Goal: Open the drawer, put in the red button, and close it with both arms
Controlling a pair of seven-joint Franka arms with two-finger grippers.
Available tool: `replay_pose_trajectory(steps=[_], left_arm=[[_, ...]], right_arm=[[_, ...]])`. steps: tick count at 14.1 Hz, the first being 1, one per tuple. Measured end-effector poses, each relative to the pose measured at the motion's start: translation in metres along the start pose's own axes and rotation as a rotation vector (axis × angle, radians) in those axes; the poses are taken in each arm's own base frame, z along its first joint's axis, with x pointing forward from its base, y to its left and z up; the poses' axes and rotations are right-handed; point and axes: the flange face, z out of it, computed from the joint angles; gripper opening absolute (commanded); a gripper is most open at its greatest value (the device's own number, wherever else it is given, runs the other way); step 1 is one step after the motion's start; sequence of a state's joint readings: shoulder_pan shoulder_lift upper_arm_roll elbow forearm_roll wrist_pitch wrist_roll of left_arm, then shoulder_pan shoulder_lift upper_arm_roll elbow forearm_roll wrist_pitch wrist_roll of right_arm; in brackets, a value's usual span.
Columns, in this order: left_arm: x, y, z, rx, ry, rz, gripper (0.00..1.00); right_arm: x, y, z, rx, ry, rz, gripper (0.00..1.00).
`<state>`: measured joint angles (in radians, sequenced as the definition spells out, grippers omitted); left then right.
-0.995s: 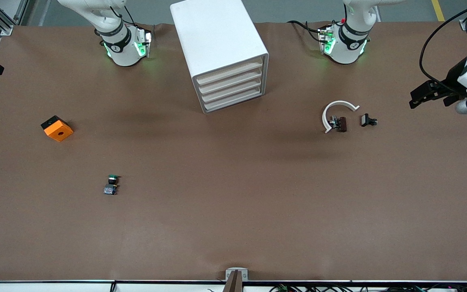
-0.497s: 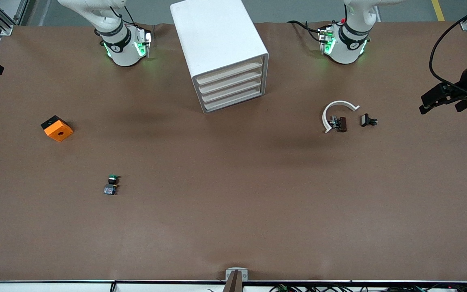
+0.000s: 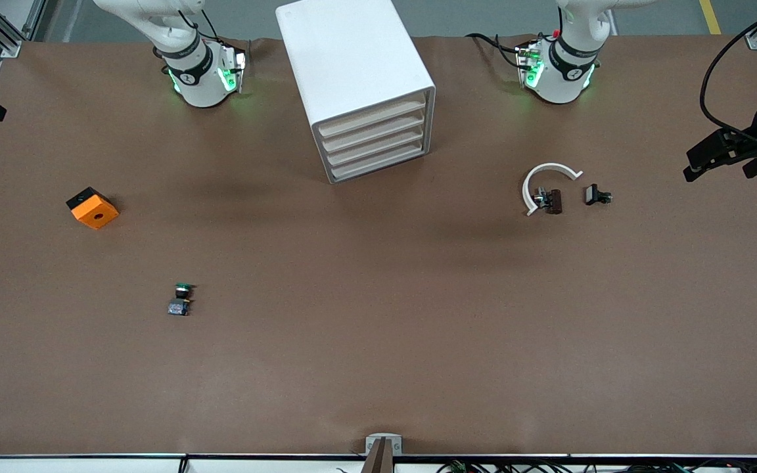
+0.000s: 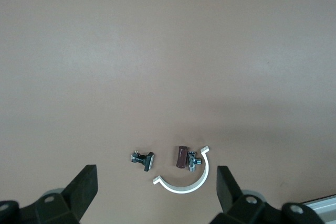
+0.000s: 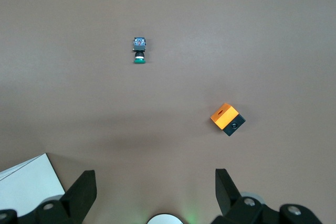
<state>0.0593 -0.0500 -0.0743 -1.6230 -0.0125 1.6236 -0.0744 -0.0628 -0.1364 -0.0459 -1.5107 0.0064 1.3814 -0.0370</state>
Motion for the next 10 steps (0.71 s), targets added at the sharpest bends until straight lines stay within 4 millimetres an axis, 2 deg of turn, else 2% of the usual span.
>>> replay_pose_trajectory(steps=[10], left_arm=[[0.0045,-0.002,0.0084,0.0,-0.016,-0.004,1.0]], right_arm=[[-0.0002,0.0,0.0001,0.0,-0.002,0.0,1.0]])
